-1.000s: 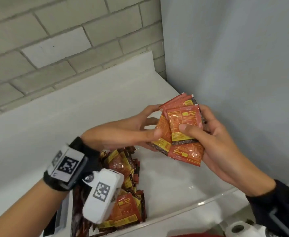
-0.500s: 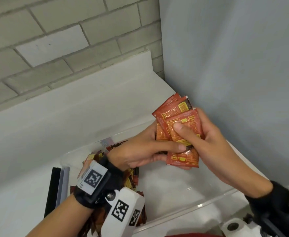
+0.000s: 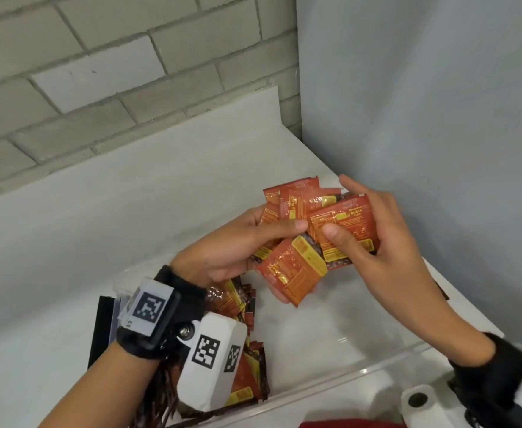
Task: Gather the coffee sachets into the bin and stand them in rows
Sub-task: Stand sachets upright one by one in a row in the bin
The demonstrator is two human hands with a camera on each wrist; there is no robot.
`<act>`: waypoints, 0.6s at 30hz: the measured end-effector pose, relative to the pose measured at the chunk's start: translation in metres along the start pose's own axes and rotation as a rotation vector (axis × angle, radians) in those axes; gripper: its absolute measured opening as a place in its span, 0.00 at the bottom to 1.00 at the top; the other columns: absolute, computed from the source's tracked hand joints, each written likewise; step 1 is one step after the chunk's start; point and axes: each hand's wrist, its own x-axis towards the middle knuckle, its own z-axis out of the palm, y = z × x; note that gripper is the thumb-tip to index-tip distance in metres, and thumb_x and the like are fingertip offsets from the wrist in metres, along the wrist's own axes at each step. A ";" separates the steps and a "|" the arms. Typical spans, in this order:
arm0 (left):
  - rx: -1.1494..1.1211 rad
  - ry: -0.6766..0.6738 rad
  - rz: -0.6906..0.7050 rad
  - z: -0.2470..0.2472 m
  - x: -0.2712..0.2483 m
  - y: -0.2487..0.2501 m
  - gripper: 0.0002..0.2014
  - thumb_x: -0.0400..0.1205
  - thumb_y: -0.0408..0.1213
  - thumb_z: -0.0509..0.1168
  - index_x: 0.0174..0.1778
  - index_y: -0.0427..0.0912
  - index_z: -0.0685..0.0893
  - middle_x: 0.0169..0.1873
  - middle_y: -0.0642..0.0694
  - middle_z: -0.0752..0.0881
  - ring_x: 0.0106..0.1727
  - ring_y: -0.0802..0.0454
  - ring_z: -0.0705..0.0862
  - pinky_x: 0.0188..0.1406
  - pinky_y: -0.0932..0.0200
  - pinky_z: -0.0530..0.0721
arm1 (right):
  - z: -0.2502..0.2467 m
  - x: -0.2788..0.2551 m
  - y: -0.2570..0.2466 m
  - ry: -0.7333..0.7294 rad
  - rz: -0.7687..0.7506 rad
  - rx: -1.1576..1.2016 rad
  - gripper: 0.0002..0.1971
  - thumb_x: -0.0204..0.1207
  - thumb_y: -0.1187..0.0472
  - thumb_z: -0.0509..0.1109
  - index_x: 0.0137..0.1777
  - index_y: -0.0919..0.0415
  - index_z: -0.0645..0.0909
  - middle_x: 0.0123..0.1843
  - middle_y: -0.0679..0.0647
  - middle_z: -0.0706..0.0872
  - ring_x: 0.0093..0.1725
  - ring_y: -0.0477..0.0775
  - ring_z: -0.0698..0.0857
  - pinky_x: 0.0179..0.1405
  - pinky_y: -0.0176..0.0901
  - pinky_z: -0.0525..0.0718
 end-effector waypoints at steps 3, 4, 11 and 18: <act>0.048 -0.044 -0.044 -0.002 -0.001 0.000 0.18 0.78 0.42 0.68 0.64 0.46 0.80 0.57 0.38 0.89 0.57 0.36 0.88 0.55 0.39 0.87 | 0.002 -0.002 -0.001 -0.036 -0.032 -0.073 0.28 0.73 0.40 0.66 0.73 0.38 0.66 0.62 0.34 0.72 0.66 0.41 0.75 0.58 0.26 0.77; 0.058 -0.044 -0.049 -0.002 -0.002 0.000 0.18 0.77 0.42 0.67 0.63 0.47 0.81 0.56 0.40 0.89 0.56 0.37 0.88 0.55 0.41 0.88 | 0.002 -0.002 -0.001 -0.046 -0.026 -0.075 0.27 0.72 0.41 0.66 0.72 0.38 0.67 0.62 0.34 0.73 0.64 0.40 0.76 0.55 0.24 0.77; 0.086 -0.008 -0.050 -0.012 -0.006 0.002 0.15 0.76 0.32 0.71 0.59 0.44 0.83 0.54 0.43 0.90 0.55 0.45 0.89 0.53 0.49 0.89 | 0.000 -0.002 -0.007 0.064 0.035 0.046 0.13 0.69 0.47 0.72 0.48 0.43 0.72 0.44 0.39 0.86 0.43 0.36 0.85 0.35 0.24 0.79; 0.004 0.103 0.066 -0.016 -0.005 0.005 0.23 0.77 0.33 0.68 0.69 0.49 0.80 0.62 0.38 0.86 0.62 0.36 0.85 0.61 0.33 0.82 | -0.007 0.001 -0.012 0.206 0.039 0.294 0.13 0.68 0.52 0.73 0.47 0.49 0.71 0.42 0.40 0.89 0.40 0.40 0.88 0.37 0.34 0.86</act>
